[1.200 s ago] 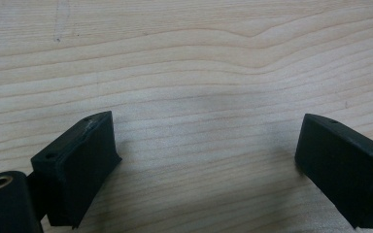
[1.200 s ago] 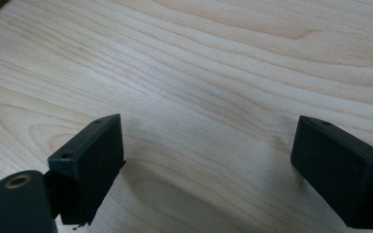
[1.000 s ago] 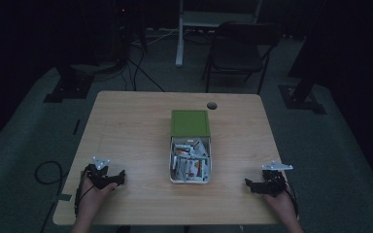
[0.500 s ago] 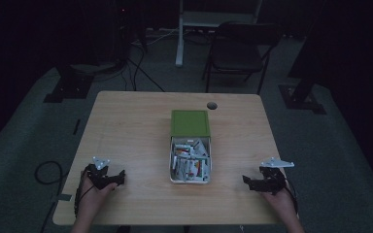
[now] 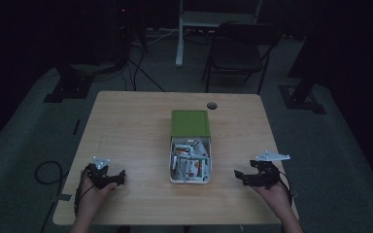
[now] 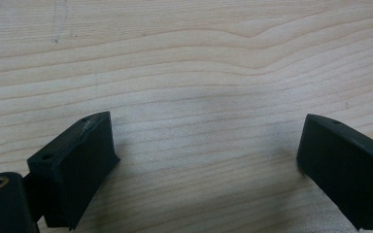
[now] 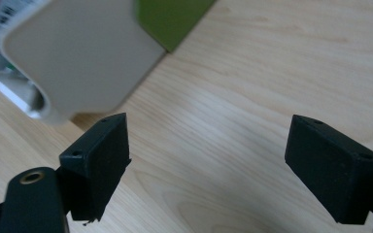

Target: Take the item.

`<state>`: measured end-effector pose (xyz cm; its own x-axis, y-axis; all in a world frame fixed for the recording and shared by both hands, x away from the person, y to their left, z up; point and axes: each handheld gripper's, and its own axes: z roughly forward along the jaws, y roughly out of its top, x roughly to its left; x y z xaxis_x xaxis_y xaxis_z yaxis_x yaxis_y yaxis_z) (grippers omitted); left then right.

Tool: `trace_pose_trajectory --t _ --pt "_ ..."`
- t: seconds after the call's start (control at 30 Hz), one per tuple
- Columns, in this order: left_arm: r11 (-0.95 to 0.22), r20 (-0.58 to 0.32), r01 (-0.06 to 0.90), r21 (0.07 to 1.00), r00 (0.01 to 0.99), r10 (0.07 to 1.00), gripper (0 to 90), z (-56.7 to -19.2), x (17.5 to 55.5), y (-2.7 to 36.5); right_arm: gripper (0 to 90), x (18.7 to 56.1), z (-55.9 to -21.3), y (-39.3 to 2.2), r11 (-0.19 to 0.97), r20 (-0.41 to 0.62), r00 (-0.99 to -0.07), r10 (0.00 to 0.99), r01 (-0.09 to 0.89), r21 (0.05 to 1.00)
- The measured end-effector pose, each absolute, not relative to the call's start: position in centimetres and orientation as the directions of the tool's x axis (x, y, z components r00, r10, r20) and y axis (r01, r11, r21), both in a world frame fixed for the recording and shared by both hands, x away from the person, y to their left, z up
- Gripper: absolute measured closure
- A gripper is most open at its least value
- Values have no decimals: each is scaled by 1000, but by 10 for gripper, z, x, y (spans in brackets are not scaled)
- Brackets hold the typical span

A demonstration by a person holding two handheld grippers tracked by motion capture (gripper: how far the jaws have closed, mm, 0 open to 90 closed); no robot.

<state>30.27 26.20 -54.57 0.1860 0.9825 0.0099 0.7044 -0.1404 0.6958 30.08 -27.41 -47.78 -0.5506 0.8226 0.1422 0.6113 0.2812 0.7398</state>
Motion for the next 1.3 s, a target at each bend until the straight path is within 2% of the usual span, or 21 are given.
trace_pose_trajectory --t 0.5,0.57,0.8,0.97,1.23,1.3 --pt "-142 11 705 695 187 982 69 -546 303 262 160 302 -448 -245 333 136 -644 753 552 765" --pt "-143 12 705 695 187 982 69 -546 303 262 188 302 -445 -240 335 137 -656 742 540 772" --pt "-142 12 705 695 187 982 69 -546 303 262 189 301 -436 -223 346 143 -695 704 513 786" --pt "-142 11 704 696 187 982 69 -546 303 262 221 302 -429 -209 362 122 -715 688 484 796" --pt "-142 11 704 696 187 982 69 -546 303 262 228 301 -424 -186 361 152 -757 635 465 808" --pt "-142 11 704 696 187 982 69 -546 303 262 280 301 -424 -181 368 148 -767 624 456 811"
